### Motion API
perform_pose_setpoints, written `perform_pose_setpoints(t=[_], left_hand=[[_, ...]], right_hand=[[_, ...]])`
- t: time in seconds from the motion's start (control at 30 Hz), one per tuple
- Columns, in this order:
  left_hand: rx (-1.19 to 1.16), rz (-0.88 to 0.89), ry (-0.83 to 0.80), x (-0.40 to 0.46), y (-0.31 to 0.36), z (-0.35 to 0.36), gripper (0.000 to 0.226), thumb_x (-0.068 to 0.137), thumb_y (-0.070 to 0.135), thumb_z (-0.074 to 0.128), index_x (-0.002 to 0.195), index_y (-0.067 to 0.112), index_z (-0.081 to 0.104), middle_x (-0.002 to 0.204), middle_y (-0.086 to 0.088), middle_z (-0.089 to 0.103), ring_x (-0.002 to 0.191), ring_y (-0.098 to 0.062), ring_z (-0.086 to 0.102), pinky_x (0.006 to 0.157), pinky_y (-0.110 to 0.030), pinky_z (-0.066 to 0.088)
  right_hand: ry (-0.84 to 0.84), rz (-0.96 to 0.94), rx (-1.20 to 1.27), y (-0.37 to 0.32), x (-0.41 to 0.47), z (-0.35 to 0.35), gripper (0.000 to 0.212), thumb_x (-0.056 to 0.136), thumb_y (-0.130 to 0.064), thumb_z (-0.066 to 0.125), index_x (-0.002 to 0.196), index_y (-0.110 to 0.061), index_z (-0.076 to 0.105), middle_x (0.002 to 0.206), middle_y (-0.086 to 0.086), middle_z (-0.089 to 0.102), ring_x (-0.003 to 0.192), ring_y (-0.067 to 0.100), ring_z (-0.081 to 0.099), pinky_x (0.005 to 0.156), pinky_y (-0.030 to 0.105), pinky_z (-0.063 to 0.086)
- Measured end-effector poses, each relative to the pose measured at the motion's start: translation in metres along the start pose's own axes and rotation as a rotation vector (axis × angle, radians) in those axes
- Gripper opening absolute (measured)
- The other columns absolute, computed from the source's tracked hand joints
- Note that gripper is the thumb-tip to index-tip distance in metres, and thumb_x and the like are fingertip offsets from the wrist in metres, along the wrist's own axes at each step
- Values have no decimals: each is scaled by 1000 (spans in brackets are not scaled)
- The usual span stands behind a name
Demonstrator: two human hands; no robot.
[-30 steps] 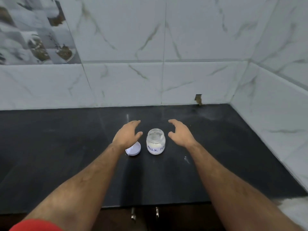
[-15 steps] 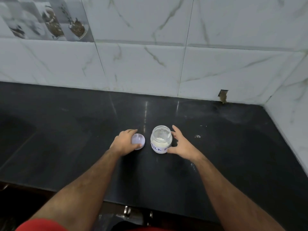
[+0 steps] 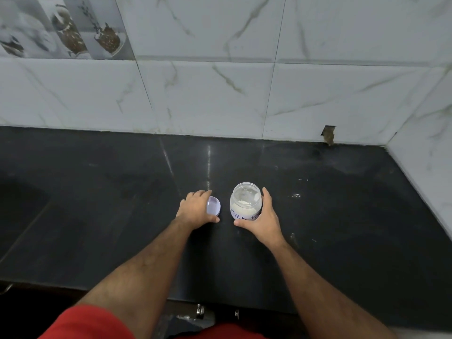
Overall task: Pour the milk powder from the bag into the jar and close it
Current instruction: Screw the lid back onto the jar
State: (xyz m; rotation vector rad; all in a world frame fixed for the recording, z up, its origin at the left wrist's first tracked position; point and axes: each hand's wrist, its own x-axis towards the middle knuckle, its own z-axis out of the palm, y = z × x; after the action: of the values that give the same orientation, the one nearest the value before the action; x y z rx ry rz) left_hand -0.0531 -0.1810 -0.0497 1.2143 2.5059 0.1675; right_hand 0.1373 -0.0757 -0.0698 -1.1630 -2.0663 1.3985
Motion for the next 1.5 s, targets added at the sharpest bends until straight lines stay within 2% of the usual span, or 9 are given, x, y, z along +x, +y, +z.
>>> perform_pose_setpoints(t=[0.2, 0.33, 0.5, 0.67, 0.83, 1.0, 1.1, 1.27, 1.5], left_hand=[[24, 25, -7, 4, -3, 3, 91, 76, 46, 76, 152, 25, 31, 153, 0, 40, 138, -26, 36, 109, -43, 37], [18, 23, -15, 7, -2, 2, 86, 77, 44, 73, 151, 26, 33, 152, 0, 40, 137, -27, 37, 108, -43, 38], [20, 18, -1, 9, 2, 2, 80, 79, 44, 69, 150, 26, 34, 149, 0, 44, 136, -27, 38, 107, -43, 37], [-50, -8, 44, 9, 0, -2, 77, 77, 50, 66, 146, 28, 40, 143, -2, 48, 132, -28, 42, 105, -43, 39], [-496, -101, 68, 18, 10, -26, 88, 65, 59, 64, 144, 25, 45, 138, -8, 52, 124, -28, 54, 105, -42, 45], [-1128, -154, 194, 32, 46, -63, 52, 83, 48, 65, 124, 21, 50, 124, -5, 58, 107, -23, 61, 90, -42, 57], [-1285, -137, 119, 37, 69, -76, 53, 85, 43, 68, 125, 20, 42, 122, -4, 52, 108, -23, 59, 92, -42, 56], [-1253, -27, -12, 33, 84, -71, 64, 80, 36, 75, 129, 20, 37, 122, -11, 55, 107, -27, 64, 89, -41, 57], [-933, 107, -89, 30, 89, -79, 60, 85, 34, 70, 138, 24, 43, 123, -9, 56, 105, -18, 62, 89, -31, 52]], right_hand=[[97, 15, 11, -4, -2, 5, 80, 53, -38, 90, 121, -35, 48, 118, -17, 62, 110, 8, 61, 92, 29, 51], [83, 26, -61, -6, -4, 5, 90, 46, -50, 81, 125, -33, 43, 126, -12, 56, 120, 13, 56, 97, 32, 48], [31, 41, -27, -6, -4, 12, 133, 47, -42, 94, 156, -27, 19, 154, -12, 37, 140, 11, 36, 116, 39, 36], [141, 58, 31, -12, -3, 19, 81, 52, -39, 90, 119, -38, 44, 119, -16, 61, 110, 10, 61, 91, 27, 51], [122, 53, 82, -17, 3, 9, 87, 44, -43, 84, 120, -33, 43, 119, -11, 62, 109, 10, 61, 92, 28, 52], [-13, 32, 96, -22, 2, 2, 83, 50, -38, 82, 123, -32, 42, 115, -12, 65, 104, 6, 65, 87, 25, 54], [-88, 25, 97, -28, 3, 3, 81, 55, -36, 83, 125, -31, 41, 114, -11, 65, 103, 6, 65, 86, 27, 56], [-42, 6, 188, -36, 19, -6, 81, 61, -32, 86, 128, -27, 41, 113, -10, 64, 104, 9, 66, 88, 33, 57], [-24, -38, 204, -40, 33, -21, 81, 65, -27, 89, 130, -27, 41, 115, -10, 63, 104, 9, 64, 84, 27, 56]])
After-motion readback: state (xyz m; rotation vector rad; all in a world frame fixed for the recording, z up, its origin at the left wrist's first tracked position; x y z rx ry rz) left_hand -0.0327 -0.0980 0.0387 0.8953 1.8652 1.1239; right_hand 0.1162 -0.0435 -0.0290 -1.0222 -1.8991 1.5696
